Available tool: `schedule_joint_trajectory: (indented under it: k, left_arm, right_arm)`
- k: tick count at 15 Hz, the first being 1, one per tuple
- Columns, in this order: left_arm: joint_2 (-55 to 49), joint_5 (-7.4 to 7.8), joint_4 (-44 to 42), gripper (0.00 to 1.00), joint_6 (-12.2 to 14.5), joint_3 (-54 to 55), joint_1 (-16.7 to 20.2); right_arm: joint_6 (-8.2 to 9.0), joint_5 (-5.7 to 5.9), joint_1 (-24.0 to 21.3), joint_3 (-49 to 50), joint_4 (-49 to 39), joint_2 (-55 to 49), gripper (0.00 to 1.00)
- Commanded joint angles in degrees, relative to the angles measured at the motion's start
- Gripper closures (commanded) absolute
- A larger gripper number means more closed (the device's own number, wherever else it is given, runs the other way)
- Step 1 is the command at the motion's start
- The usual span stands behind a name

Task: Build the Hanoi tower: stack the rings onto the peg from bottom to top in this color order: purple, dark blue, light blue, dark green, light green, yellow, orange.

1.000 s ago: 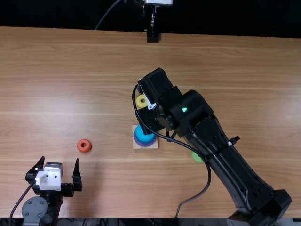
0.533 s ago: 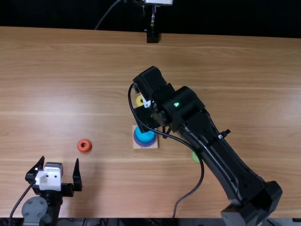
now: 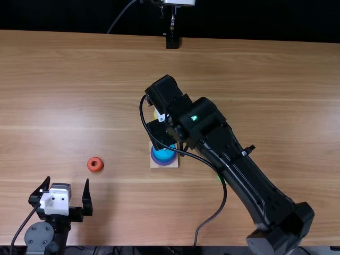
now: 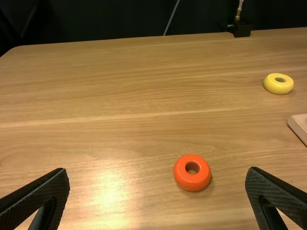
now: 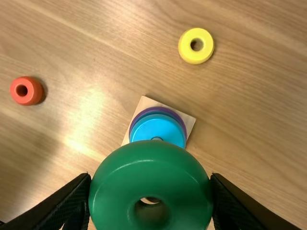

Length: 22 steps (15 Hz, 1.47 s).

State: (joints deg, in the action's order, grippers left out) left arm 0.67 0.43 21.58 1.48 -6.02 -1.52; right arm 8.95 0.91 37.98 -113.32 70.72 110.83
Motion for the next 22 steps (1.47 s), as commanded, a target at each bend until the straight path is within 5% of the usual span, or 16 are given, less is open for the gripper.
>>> schedule_joint_trajectory:
  k: [1, 3, 4, 5, 6, 18, 22]
  left_arm:
    - [-0.7, 0.10, 4.7, 0.00, 0.6, 6.0, -0.2]
    - [-0.7, 0.10, 4.7, 0.00, 0.6, 6.0, -0.2]
    - [-0.7, 0.10, 4.7, 0.00, 0.6, 6.0, -0.1]
    - [-0.7, 0.10, 4.7, 0.00, 0.6, 6.0, -0.2]
    - [-0.7, 0.10, 4.6, 0.00, 0.6, 6.0, -0.1]
    - [-0.7, 0.10, 4.7, 0.00, 0.6, 6.0, -0.2]
    - [-0.7, 0.10, 4.7, 0.00, 0.6, 6.0, -0.2]
  right_arm:
    - [0.33, -0.38, 1.0, -1.9, 0.0, 1.5, 1.00]
    - [0.33, -0.38, 1.0, -1.7, 0.0, 2.1, 0.99]
    - [0.33, -0.27, 0.9, -1.6, 0.0, 2.1, 0.81]
    - [0.23, -0.27, 0.9, -1.6, 0.2, 2.1, 0.35]
    - [0.12, -0.17, 1.0, -1.1, 0.7, 2.1, 0.00]
    - [0.23, -0.06, -1.3, -7.7, 2.1, 2.0, 0.00]
    - [0.12, 0.99, -7.0, 4.0, -11.5, -4.0, 0.00]
